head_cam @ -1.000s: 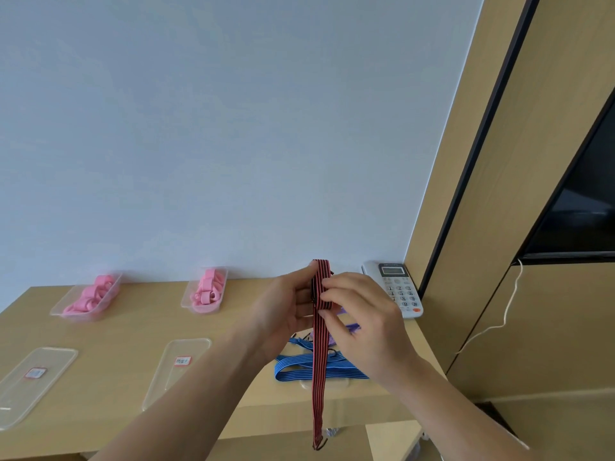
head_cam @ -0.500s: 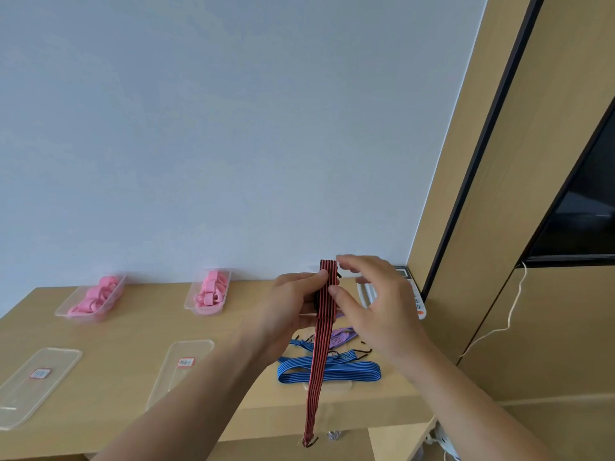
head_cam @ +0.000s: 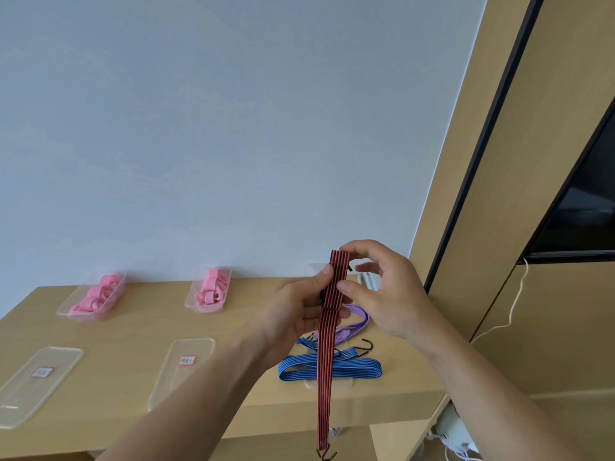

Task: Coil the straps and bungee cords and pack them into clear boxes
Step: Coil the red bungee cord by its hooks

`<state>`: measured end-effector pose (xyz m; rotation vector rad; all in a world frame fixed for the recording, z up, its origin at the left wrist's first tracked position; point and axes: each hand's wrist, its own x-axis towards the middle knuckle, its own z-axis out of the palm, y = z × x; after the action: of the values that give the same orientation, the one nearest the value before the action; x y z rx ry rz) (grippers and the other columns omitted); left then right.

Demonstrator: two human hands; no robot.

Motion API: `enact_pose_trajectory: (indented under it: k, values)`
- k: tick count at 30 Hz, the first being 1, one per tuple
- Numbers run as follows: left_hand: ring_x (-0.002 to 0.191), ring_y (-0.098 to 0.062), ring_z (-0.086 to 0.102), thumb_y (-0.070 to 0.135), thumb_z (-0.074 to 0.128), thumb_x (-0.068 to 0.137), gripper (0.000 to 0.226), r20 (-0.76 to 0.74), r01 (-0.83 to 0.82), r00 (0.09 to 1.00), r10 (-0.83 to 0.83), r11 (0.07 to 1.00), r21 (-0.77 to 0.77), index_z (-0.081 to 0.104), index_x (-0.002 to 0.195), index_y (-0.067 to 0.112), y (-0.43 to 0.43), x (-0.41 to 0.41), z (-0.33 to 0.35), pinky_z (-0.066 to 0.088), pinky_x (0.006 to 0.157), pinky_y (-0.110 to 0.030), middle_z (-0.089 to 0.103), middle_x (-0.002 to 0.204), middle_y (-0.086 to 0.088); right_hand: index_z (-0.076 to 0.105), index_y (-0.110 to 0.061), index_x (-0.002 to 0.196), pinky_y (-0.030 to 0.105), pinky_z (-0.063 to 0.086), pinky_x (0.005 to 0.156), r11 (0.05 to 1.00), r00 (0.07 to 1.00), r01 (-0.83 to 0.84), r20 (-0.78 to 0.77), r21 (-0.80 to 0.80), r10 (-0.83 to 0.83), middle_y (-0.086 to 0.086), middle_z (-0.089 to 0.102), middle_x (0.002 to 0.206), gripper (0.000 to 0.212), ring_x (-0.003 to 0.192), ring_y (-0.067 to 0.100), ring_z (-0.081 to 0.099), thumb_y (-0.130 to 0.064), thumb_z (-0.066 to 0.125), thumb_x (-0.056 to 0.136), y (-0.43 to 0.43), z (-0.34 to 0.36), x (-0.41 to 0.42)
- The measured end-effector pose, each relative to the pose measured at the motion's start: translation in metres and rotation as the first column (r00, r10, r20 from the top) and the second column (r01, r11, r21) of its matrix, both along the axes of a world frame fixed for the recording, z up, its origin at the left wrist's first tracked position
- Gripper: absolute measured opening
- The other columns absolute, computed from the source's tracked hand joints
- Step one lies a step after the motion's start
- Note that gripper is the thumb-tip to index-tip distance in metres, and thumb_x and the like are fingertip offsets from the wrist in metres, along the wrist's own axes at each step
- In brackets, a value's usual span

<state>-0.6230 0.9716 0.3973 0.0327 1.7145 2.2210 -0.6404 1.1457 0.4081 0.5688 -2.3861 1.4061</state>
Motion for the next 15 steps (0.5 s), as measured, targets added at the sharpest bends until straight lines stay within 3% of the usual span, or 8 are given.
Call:
enact_pose_trajectory:
  k: [5,9,15]
  values:
    - [0.094,-0.032,0.074,0.058,0.058,0.086,0.063,0.011,0.009,1.0,-0.008,0.999,-0.044,0.072,0.116,0.004,0.0037,-0.0017,-0.0029,0.058,0.092,-0.042,0.077,0.109,-0.02,0.063,-0.035,0.114,0.044,0.054,0.089,0.999,0.996,0.04,-0.081,-0.03,-0.042,-0.017,0.068,0.107,0.042,0.099,0.011,0.066,-0.017,0.076,0.078,-0.0005,0.0013,-0.0002]
    - [0.096,-0.033,0.075,0.056,0.054,0.094,0.06,0.031,-0.007,0.999,0.009,0.997,-0.078,0.07,0.12,0.004,0.0053,-0.0008,-0.005,0.061,0.087,-0.039,0.078,0.108,-0.019,0.064,-0.024,0.116,0.042,0.056,0.085,0.998,0.981,0.053,-0.187,-0.036,-0.059,-0.01,0.068,0.106,0.045,0.091,0.013,0.068,-0.005,0.079,0.078,-0.0015,-0.0008,-0.0013]
    - [0.102,-0.037,0.075,0.06,0.043,0.101,0.064,0.09,0.027,0.996,-0.014,0.988,-0.155,0.072,0.118,0.005,0.0074,0.0017,-0.0032,0.057,0.096,-0.047,0.079,0.106,-0.014,0.065,-0.01,0.12,0.035,0.055,0.086,0.991,0.911,0.127,-0.4,0.038,-0.101,-0.002,0.067,0.11,0.046,0.098,0.011,0.064,0.003,0.077,0.077,-0.0026,-0.0068,-0.0036]
